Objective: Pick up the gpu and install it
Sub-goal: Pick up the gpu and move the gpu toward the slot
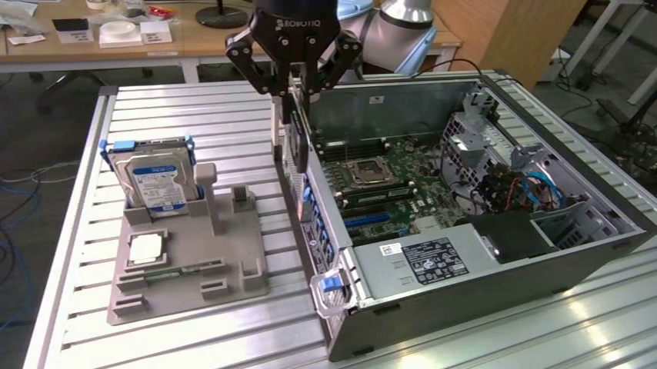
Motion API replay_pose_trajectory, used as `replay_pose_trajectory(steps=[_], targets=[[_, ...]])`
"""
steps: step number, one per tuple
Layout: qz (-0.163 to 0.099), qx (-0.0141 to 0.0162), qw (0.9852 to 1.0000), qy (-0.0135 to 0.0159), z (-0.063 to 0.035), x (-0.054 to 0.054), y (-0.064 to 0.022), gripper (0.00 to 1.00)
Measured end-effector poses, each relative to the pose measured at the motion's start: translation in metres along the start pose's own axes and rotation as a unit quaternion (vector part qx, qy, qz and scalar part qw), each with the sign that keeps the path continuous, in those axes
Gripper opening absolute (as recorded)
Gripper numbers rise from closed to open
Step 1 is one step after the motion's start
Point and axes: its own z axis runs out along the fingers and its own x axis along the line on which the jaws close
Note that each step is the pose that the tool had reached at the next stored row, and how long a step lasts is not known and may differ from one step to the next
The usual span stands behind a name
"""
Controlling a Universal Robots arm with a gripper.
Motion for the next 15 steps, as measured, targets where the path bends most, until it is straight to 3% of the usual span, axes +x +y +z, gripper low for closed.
replay_pose_trajectory(steps=[15], targets=[[0.0,0.0,1.0,0.0,0.0006,-0.019,0.0045,0.27]])
